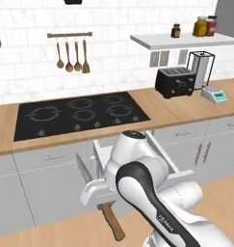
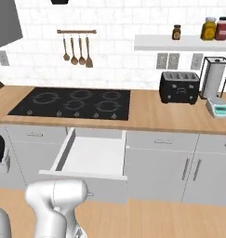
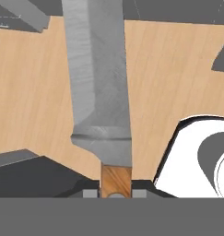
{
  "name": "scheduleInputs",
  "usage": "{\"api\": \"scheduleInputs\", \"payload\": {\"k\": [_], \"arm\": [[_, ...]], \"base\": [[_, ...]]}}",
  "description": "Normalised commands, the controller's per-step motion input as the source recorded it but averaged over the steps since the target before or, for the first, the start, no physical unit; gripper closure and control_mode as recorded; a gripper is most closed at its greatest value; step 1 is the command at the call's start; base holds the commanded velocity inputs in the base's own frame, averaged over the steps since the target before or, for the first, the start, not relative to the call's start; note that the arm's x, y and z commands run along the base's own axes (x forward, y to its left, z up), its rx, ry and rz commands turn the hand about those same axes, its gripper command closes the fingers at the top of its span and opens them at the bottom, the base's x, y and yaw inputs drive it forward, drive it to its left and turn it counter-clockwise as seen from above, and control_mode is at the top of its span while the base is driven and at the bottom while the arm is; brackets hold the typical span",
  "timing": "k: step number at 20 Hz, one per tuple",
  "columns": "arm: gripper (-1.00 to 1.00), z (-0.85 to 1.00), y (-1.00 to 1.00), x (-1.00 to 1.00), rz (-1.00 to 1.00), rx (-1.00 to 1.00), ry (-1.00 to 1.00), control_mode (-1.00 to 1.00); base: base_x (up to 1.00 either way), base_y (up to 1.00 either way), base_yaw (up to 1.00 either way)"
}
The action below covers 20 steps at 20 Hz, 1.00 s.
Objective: Pick up the knife from the drawer and place it on the cutting board. Then place the meat from the plate to the cutting board.
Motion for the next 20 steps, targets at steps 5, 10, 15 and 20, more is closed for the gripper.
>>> {"api": "scheduleInputs", "payload": {"k": [5,10,15,20], "arm": [[1.00,0.00,0.00,0.00,0.00,0.00,0.00,1.00],[1.00,0.00,0.00,0.00,0.00,0.00,0.00,1.00],[1.00,0.00,0.00,0.00,0.00,0.00,0.00,1.00],[1.00,0.00,0.00,0.00,0.00,0.00,0.00,1.00]], "base": [[0.00,1.00,0.37],[0.23,0.83,0.30],[0.99,0.56,0.05],[0.79,0.93,0.00]]}}
